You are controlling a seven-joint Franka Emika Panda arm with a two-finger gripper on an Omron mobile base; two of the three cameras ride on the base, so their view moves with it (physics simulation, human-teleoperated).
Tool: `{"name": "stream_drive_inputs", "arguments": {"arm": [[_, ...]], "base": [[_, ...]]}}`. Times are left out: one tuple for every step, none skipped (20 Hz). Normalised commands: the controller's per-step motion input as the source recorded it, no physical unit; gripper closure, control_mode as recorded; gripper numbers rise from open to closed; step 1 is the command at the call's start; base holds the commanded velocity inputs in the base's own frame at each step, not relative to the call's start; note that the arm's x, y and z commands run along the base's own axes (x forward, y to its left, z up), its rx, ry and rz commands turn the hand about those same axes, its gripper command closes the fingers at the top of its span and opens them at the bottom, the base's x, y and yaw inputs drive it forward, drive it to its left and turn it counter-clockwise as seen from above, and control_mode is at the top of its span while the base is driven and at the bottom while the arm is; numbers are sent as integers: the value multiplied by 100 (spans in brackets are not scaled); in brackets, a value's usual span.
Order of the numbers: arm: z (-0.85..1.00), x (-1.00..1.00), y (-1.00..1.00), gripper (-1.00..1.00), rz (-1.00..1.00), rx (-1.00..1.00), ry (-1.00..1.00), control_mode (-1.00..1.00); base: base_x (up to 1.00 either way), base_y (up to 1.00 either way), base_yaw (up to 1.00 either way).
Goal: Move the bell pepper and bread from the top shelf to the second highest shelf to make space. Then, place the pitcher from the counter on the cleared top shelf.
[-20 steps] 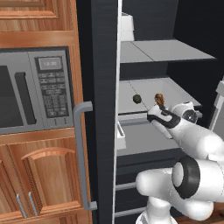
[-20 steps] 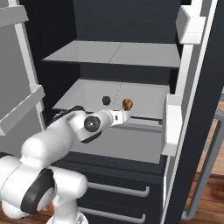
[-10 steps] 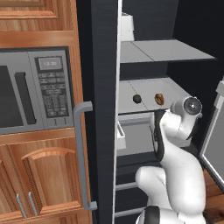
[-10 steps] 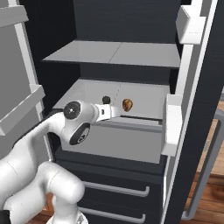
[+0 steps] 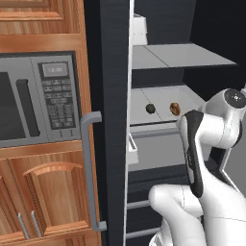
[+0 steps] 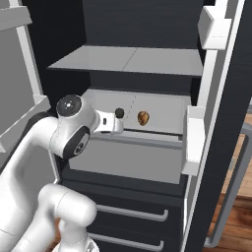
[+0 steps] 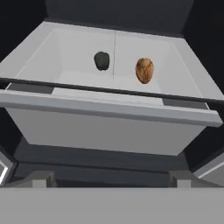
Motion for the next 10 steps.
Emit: {"name": "stream_drive_inputs", "arguments": {"arm": [[10,-75,61,-100,0,9,0,-100],[21,-68,61,-100,0,6,0,-100],[25,-63,49,-100,0,6,0,-100],[14,-60,34,-100,0,7,0,-100],[4,-43,14,-100,0,10,0,-100],[0,-29,6,-100,0,13,0,-100],[0,-16,9,-100,0,11,0,-100],[0,-14,21,-100,0,0,0,-100],[0,-6,9,-100,4,0,0,-100],[0,-1,0,-100,9,0,-1,-100]], "base": [[0,0,0],[0,0,0],[0,0,0],[0,0,0],[0,0,0],[0,0,0],[0,0,0],[0,0,0],[0,0,0],[0,0,0]]}}
